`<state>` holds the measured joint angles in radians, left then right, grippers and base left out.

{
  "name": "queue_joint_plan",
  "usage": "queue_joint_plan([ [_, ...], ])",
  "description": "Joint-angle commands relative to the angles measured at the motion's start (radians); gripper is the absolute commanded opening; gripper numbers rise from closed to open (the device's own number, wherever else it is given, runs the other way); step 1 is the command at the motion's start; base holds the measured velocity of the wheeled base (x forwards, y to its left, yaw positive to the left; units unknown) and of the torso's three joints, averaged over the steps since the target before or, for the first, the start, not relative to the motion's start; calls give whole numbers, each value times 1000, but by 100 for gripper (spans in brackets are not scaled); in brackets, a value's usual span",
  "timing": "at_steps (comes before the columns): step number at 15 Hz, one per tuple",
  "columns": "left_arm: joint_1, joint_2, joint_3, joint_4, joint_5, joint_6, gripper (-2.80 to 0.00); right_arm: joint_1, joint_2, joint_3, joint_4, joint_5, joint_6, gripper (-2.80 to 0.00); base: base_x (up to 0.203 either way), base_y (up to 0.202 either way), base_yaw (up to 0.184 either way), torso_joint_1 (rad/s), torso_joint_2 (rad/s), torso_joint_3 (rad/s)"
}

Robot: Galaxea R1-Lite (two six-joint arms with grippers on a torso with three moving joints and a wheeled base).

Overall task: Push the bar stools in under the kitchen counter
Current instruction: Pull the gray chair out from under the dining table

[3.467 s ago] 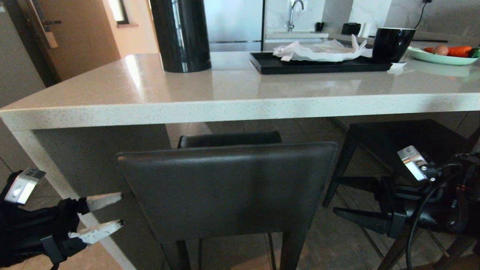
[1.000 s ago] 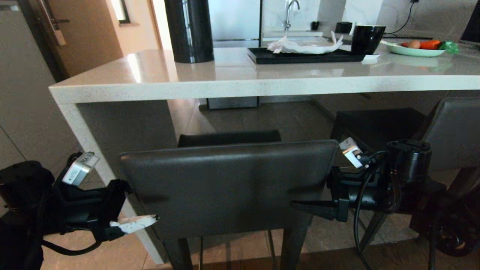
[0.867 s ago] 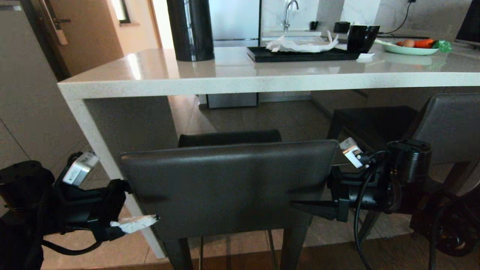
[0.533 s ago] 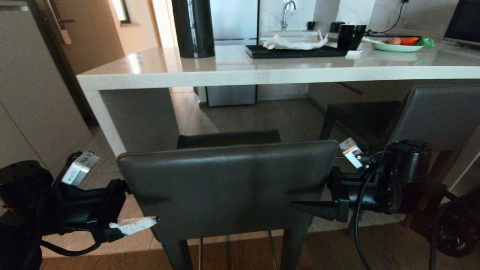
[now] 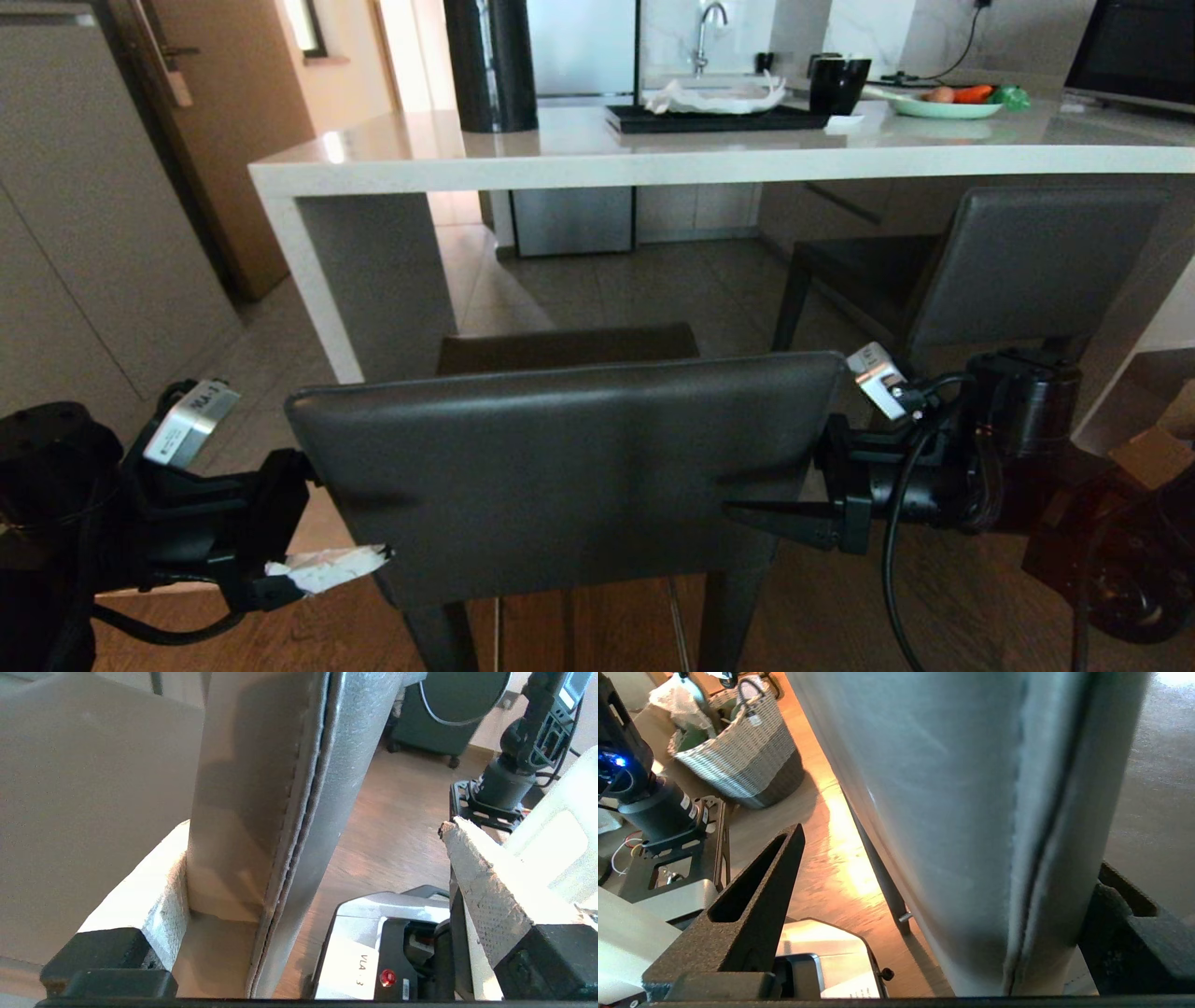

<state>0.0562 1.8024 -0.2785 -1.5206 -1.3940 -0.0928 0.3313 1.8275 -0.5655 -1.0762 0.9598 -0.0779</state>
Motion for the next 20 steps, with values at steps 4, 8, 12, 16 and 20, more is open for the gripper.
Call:
queue_joint_plan([
  [4,1,-9,7,-9,-8,-1,0,0,-5,7,-7,5,-2,0,-195,0,-4,1,8,3],
  [8,1,-5,4,-9,20,-1,0,0,-4,7,-7,5,-2,0,-195,0,-1,3,0,1],
  [12,-49,0,0,-9,150,-2,0,-1,-5,12,-7,5,-2,0,-127,0,-1,2,1,3],
  [16,-77,-4,1,-9,233,-4,0,-3,-7,28,-28,5,-2,0,0,0,0,0,0,0],
  [20,40,-7,9,-9,204,-8,0,-103,-26,71,-63,6,5,0,0,0,0,0,0,0],
])
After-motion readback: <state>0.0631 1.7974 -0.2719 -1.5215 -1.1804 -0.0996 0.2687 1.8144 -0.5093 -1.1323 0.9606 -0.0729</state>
